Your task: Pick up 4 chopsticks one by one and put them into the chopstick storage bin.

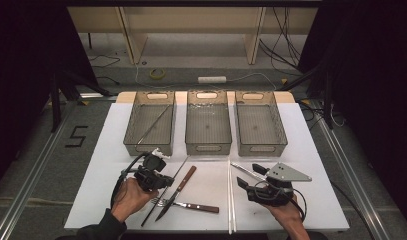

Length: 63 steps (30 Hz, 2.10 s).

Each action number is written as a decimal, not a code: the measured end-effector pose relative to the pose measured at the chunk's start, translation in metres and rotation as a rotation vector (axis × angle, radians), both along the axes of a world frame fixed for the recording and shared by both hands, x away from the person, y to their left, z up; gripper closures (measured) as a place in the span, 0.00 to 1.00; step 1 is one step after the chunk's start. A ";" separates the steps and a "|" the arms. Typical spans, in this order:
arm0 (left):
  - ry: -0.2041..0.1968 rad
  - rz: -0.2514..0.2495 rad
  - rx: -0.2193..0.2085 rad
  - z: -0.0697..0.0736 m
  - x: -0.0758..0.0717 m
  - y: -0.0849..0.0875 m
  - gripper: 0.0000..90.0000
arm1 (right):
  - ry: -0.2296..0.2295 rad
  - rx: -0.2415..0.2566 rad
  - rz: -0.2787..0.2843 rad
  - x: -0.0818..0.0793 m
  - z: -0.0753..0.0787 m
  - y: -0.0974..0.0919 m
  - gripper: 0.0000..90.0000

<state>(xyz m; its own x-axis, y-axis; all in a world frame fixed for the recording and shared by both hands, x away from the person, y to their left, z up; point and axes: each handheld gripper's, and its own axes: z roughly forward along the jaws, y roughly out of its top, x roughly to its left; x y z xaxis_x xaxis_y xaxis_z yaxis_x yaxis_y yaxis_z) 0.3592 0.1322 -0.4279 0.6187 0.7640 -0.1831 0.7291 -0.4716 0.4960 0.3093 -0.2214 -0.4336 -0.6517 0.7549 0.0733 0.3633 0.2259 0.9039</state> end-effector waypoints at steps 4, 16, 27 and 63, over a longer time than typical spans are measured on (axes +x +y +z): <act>-0.014 0.004 -0.023 0.005 0.000 0.002 0.96 | 0.000 0.002 -0.001 0.000 0.000 0.000 0.33; -0.065 0.015 -0.058 0.017 -0.001 0.011 0.96 | 0.001 -0.001 0.001 0.000 0.000 0.000 0.33; -0.119 0.054 -0.101 0.032 -0.002 0.027 0.96 | 0.000 0.001 -0.001 0.000 0.000 0.000 0.33; -0.219 0.177 -0.176 0.095 0.091 0.080 0.96 | 0.005 0.010 -0.001 0.002 0.000 -0.002 0.33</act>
<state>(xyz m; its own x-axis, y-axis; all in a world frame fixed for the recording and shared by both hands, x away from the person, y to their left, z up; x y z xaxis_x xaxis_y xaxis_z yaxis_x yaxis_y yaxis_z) 0.4503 0.2117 -0.3330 0.5186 0.8315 -0.1992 0.6590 -0.2404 0.7127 0.3109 -0.2231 -0.4335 -0.6509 0.7545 0.0841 0.3679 0.2165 0.9043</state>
